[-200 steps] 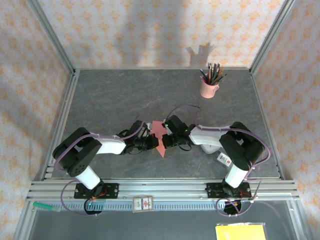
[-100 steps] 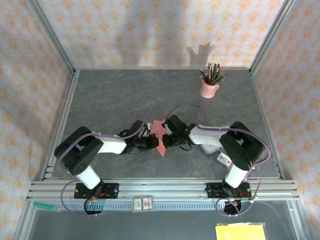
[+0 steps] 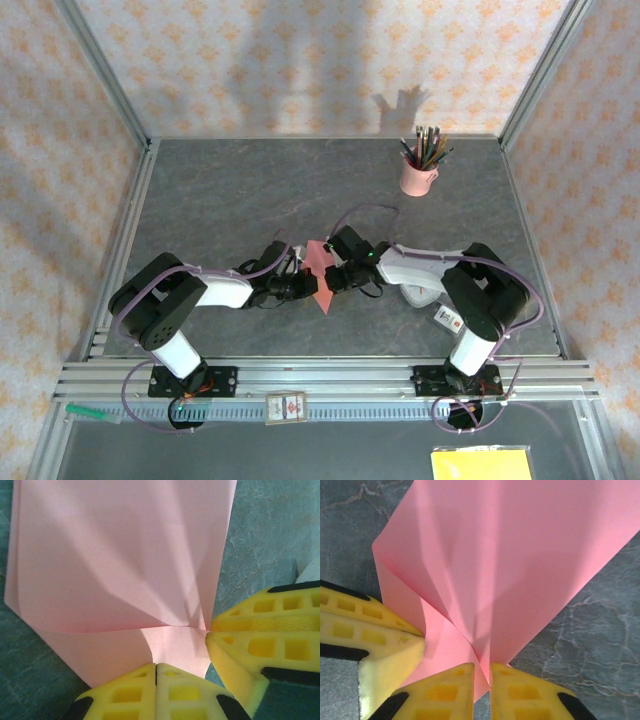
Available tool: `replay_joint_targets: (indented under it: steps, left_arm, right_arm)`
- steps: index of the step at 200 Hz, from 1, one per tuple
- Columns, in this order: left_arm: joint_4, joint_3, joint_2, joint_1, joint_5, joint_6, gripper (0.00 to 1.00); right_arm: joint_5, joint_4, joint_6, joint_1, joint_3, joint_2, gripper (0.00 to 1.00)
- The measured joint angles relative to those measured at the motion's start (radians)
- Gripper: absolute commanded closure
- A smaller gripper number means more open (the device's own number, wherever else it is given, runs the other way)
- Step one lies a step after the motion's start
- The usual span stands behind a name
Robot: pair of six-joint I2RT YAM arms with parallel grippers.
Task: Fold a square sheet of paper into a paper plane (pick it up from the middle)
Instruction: Third fold the triangle at the center of the table.
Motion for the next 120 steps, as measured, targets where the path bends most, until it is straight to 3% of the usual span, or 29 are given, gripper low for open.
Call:
replay_joint_targets:
  steps: [47,82,120]
  left_arm:
    - [0.005,-0.002,0.000,0.000,0.000,-0.001,1.00]
    - [0.005,-0.002,0.000,0.000,0.000,-0.001,1.00]
    - [0.006,-0.002,0.000,0.000,0.000,-0.004,1.00]
  right_arm:
    - [-0.002,-0.017,0.010,-0.028,-0.013,-0.108,0.84]
    - [-0.129,0.105,0.095,-0.029,-0.143,-0.224,0.91]
    - [-0.241,0.226,0.205,-0.022,-0.284,-0.237,0.93]
